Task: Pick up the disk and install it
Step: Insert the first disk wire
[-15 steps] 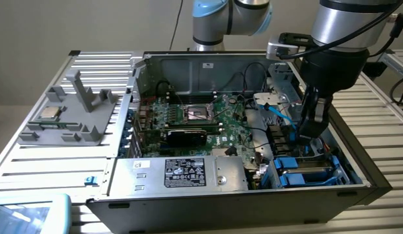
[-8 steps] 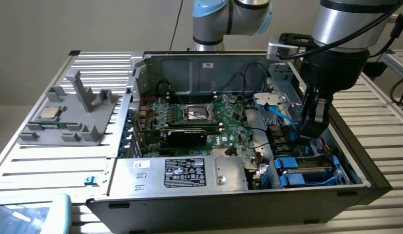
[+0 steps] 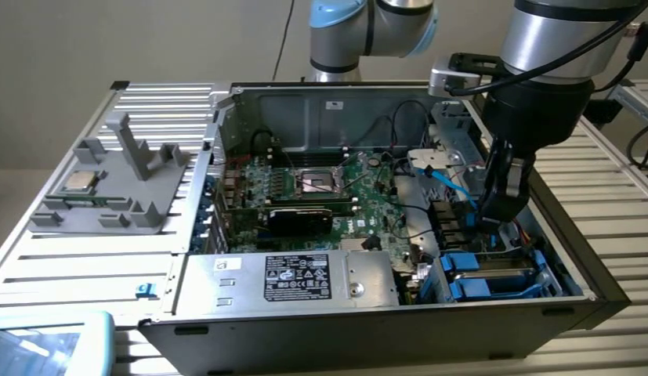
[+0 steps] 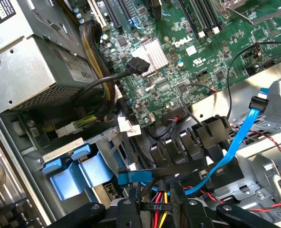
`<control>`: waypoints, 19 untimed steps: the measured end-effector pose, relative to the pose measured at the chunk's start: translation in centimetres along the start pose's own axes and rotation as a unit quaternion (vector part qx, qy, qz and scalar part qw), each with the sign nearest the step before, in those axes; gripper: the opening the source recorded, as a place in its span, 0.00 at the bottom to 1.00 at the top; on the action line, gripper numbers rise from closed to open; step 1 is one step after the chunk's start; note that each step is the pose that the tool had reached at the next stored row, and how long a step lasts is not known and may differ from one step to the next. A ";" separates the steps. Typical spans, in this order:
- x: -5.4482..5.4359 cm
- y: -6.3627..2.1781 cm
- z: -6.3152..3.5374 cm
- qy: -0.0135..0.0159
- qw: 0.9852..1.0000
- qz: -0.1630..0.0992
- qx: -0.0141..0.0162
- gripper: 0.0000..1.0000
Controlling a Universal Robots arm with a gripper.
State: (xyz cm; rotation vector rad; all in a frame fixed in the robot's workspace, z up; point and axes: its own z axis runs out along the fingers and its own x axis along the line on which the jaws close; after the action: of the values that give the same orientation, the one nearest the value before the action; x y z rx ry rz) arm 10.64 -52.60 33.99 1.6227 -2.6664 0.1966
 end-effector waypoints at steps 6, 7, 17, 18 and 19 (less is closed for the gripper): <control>0.0 0.00 0.00 0.000 1.000 0.000 0.000 0.36; 0.0 0.00 0.00 0.000 1.000 0.000 0.000 0.38; 0.1 -0.30 -1.84 0.000 1.000 0.000 0.000 0.56; 0.1 -0.37 -2.29 0.000 1.000 0.000 0.000 0.56; 0.1 -0.46 -2.73 0.000 1.000 0.000 0.001 0.56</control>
State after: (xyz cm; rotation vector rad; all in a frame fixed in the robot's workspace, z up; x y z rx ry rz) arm 10.84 -52.59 36.76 1.6231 -2.6671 0.1977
